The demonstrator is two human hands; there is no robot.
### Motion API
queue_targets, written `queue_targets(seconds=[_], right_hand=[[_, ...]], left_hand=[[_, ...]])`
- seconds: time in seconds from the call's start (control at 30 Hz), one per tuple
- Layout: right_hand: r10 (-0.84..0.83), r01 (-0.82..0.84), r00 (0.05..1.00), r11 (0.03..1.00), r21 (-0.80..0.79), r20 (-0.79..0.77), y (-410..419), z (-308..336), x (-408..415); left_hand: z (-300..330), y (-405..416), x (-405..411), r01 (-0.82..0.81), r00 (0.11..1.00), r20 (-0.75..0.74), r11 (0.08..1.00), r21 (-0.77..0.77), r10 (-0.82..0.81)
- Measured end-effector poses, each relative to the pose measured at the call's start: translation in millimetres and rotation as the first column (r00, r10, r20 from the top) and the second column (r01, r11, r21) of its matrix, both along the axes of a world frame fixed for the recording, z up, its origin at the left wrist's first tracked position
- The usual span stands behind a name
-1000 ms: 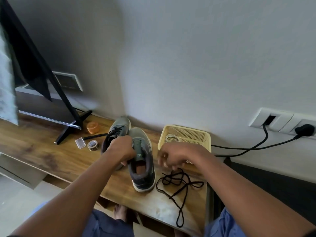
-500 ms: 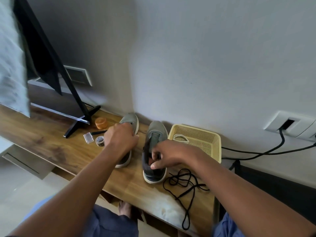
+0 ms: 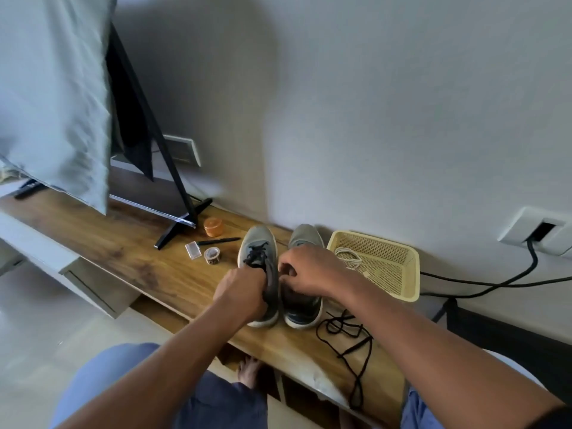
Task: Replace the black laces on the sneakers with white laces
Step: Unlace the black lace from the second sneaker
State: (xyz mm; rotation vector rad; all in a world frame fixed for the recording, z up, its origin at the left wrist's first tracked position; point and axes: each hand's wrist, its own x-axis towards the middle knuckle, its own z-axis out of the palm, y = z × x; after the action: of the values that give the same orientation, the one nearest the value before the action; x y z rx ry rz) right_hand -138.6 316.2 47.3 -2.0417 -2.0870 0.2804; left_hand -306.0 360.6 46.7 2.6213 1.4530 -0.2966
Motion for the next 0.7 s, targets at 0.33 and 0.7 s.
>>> queue_targets(seconds=[0.33,0.7], right_hand=[[-0.081,0.080,0.997,0.973,0.215,-0.006,-6.0,-10.4,-24.5],[-0.008,-0.003,0.998,0.986,0.164,0.065,4.3,-18.7,-33.2]], left_hand=[[36.7,-2.7,-17.5,0.042,0.992,0.121,0.996,-0.077,-0.032],[1.0,36.1,-5.0,-0.013,0.983,0.182,1.000,-0.008,0.015]])
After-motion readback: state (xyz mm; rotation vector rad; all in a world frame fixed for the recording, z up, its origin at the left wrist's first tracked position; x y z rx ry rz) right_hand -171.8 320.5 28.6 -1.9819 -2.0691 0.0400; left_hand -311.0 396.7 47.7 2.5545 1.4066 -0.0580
